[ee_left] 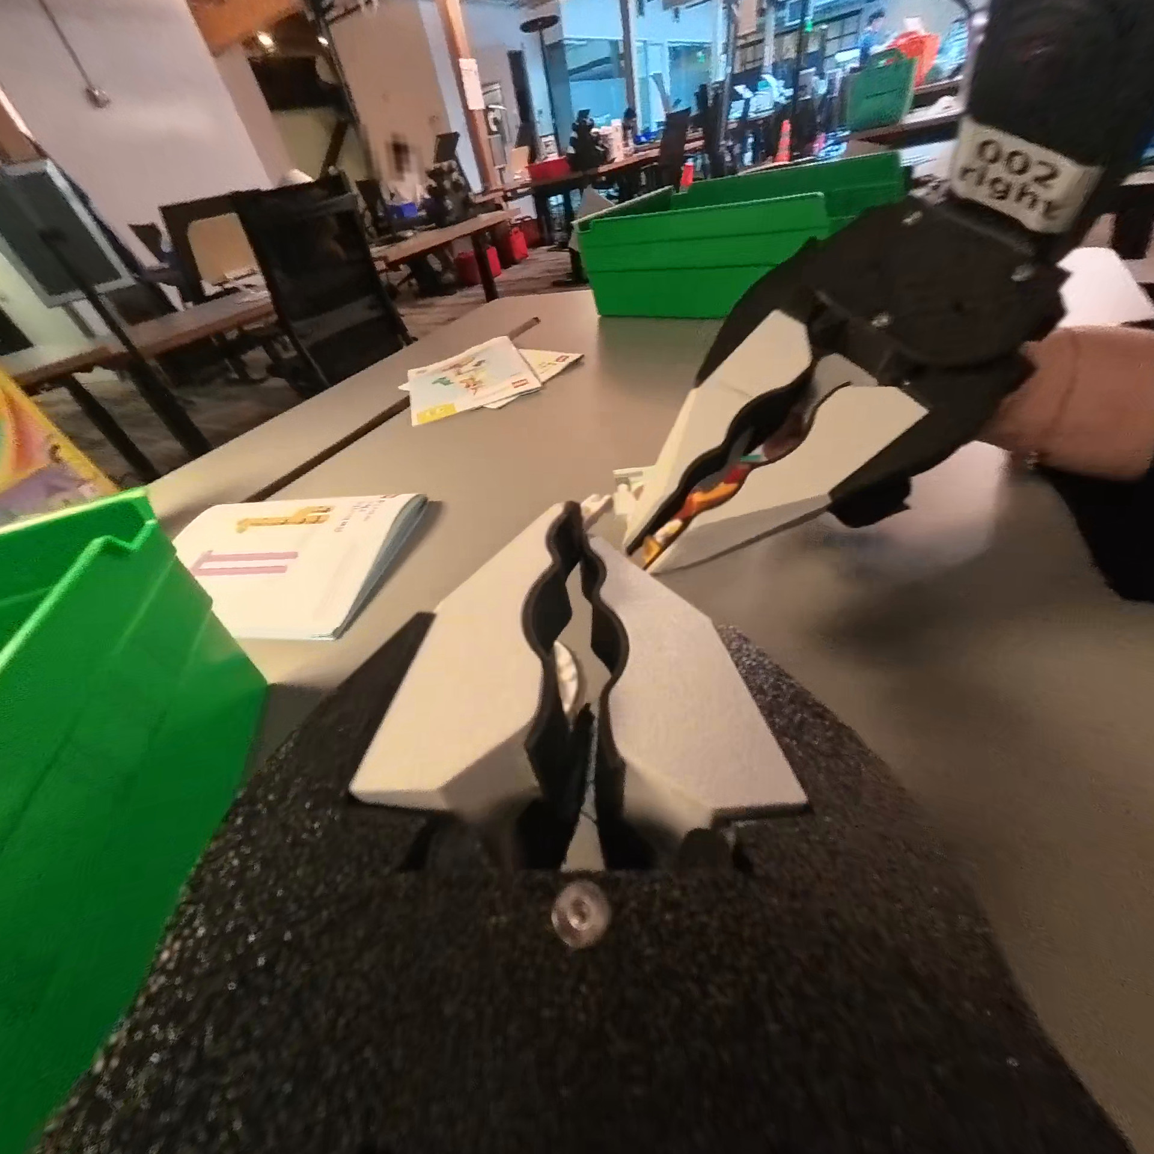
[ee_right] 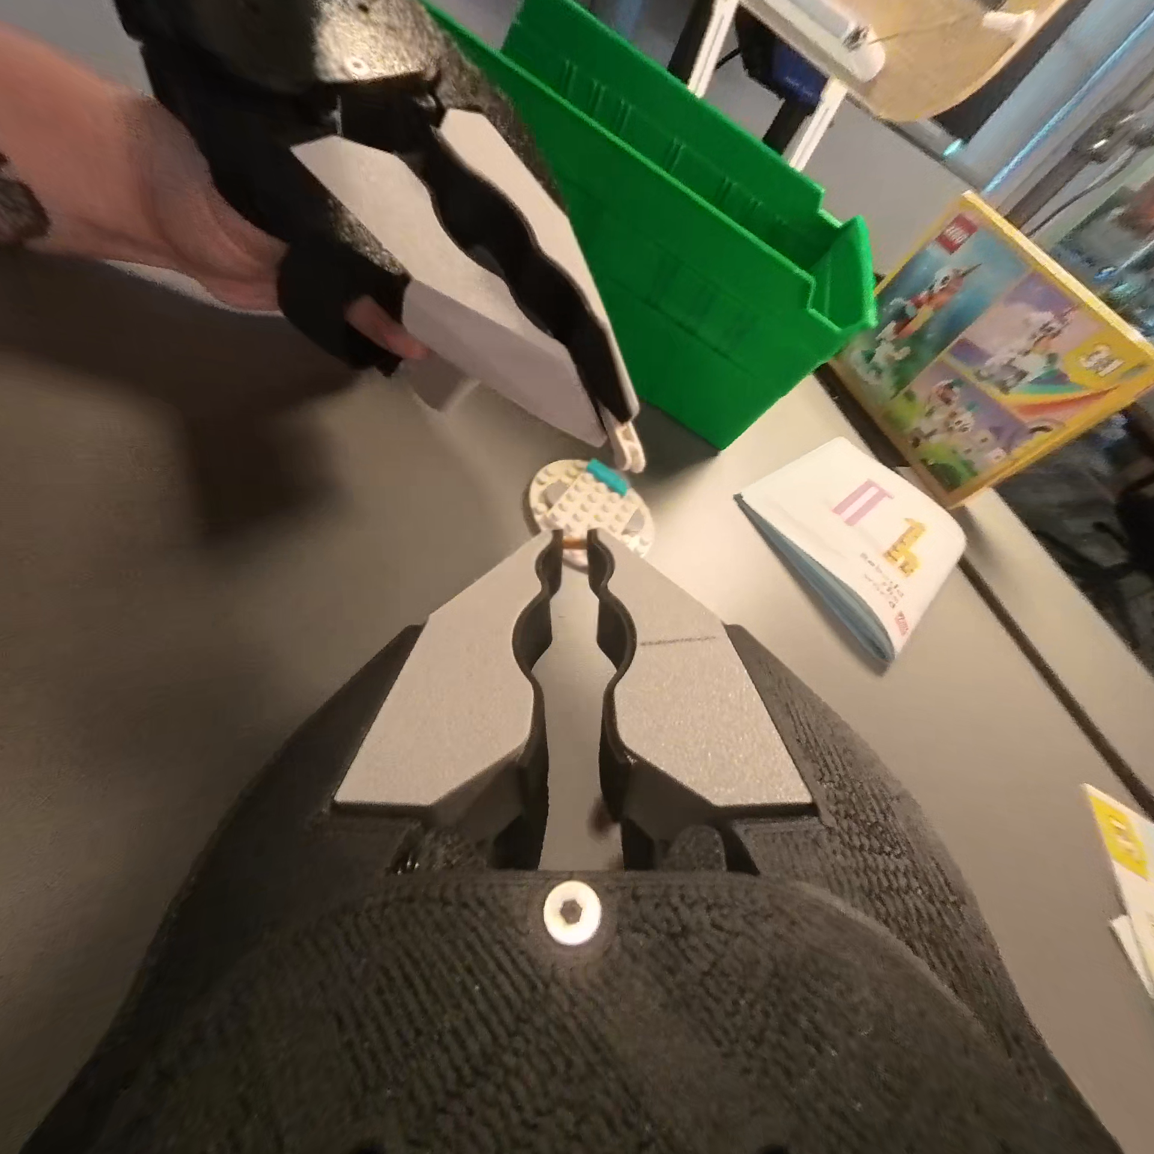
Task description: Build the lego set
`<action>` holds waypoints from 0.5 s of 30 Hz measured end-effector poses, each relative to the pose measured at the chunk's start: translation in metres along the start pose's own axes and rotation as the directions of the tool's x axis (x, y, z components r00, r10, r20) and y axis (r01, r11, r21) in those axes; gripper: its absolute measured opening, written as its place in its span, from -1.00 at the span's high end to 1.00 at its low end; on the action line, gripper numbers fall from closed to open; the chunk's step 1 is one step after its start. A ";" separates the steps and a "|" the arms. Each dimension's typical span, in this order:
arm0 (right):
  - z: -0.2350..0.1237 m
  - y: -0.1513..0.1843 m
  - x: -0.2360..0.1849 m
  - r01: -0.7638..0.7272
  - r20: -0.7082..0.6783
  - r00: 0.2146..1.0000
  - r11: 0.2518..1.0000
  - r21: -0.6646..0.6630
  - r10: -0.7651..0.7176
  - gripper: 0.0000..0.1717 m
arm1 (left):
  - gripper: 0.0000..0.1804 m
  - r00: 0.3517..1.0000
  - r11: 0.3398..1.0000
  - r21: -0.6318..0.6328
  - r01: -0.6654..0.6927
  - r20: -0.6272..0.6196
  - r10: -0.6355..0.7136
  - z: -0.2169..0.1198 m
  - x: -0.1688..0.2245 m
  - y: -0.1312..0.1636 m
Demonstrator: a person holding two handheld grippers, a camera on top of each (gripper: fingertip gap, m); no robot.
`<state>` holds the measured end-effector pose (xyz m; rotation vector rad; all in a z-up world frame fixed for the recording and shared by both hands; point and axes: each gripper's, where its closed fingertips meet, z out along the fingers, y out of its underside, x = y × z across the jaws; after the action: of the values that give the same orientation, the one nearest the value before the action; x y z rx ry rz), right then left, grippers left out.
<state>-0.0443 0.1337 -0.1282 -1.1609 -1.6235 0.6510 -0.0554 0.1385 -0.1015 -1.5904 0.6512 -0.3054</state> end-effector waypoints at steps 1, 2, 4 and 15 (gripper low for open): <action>-0.001 0.000 0.005 0.026 -0.036 0.999 1.000 0.001 -0.026 0.94 | 1.00 1.000 1.000 0.005 -0.014 0.027 0.014 -0.001 -0.003 -0.002; -0.002 0.000 0.009 0.058 -0.071 0.996 0.998 -0.006 -0.058 0.94 | 1.00 0.999 0.999 0.019 -0.025 0.048 0.024 -0.003 -0.005 -0.007; -0.003 0.000 0.015 0.117 -0.120 0.986 0.993 -0.018 -0.118 0.94 | 0.98 0.992 0.998 0.044 -0.041 0.123 0.036 -0.014 -0.014 -0.022; 0.004 -0.009 0.009 0.169 -0.138 0.976 0.986 0.011 -0.166 0.94 | 0.96 0.779 0.876 -0.406 0.260 0.624 0.058 -0.130 -0.155 -0.007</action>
<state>-0.0520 0.1384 -0.1183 -1.0172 -1.5734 0.4698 -0.2506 0.1204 -0.0492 -2.0574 0.1057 0.3393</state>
